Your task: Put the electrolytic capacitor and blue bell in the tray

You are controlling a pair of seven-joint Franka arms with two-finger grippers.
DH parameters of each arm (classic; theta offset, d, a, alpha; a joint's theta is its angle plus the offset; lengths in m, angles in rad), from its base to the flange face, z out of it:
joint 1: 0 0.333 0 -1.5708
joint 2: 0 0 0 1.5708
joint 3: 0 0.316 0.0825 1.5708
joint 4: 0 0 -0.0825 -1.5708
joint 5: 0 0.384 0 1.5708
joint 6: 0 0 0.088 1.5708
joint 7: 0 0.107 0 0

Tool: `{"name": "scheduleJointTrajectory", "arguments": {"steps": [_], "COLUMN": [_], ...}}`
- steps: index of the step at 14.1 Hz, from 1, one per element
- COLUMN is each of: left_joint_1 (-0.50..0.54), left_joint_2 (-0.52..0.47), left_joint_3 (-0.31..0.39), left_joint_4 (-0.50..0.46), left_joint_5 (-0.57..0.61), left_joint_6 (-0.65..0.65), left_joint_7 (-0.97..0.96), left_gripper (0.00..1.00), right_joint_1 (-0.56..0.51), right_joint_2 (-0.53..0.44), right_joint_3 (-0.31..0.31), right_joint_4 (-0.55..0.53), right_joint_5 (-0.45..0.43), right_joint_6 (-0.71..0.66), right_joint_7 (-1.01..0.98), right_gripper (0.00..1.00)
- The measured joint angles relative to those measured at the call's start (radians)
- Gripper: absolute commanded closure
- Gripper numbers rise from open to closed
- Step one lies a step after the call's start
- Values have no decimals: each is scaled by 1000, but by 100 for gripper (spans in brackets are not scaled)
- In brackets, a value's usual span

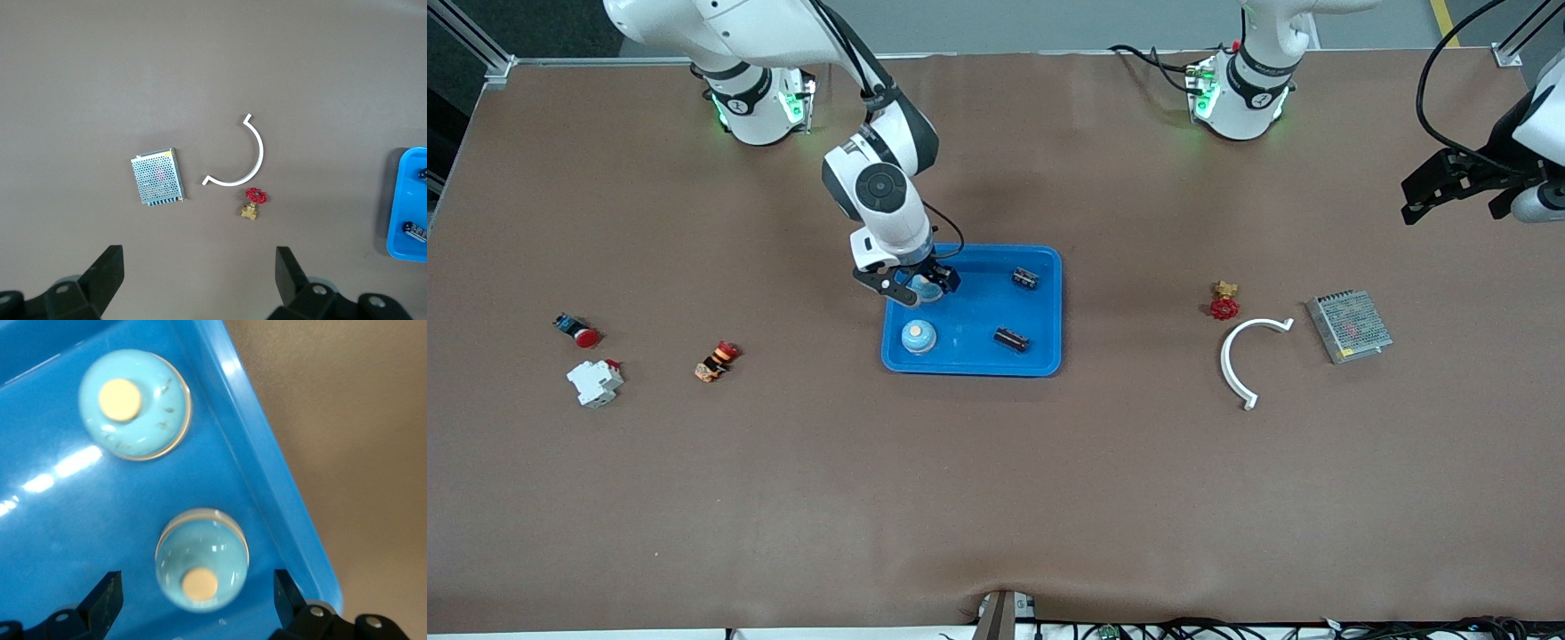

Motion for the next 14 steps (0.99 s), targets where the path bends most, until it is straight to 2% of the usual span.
{"name": "scheduleJointTrajectory", "arguments": {"steps": [2, 5, 10, 14], "left_joint_1": [0, 1, 1, 1], "left_joint_2": [0, 0, 0, 0], "left_joint_3": [0, 0, 0, 0], "left_joint_4": [0, 0, 0, 0], "left_joint_5": [0, 0, 0, 0], "left_joint_6": [0, 0, 0, -6], "left_joint_7": [0, 0, 0, 0], "left_gripper": [0, 0, 0, 0], "right_joint_1": [-21, -155, -437, -565], "right_joint_2": [-20, -31, -26, -25], "right_joint_3": [-13, -24, -26, -16], "right_joint_4": [108, 206, 236, 242], "right_joint_5": [0, 0, 1, -2], "right_joint_6": [-184, -306, -324, -324], "right_joint_7": [-76, -300, -694, -897], "right_gripper": [0, 0, 0, 0]}}
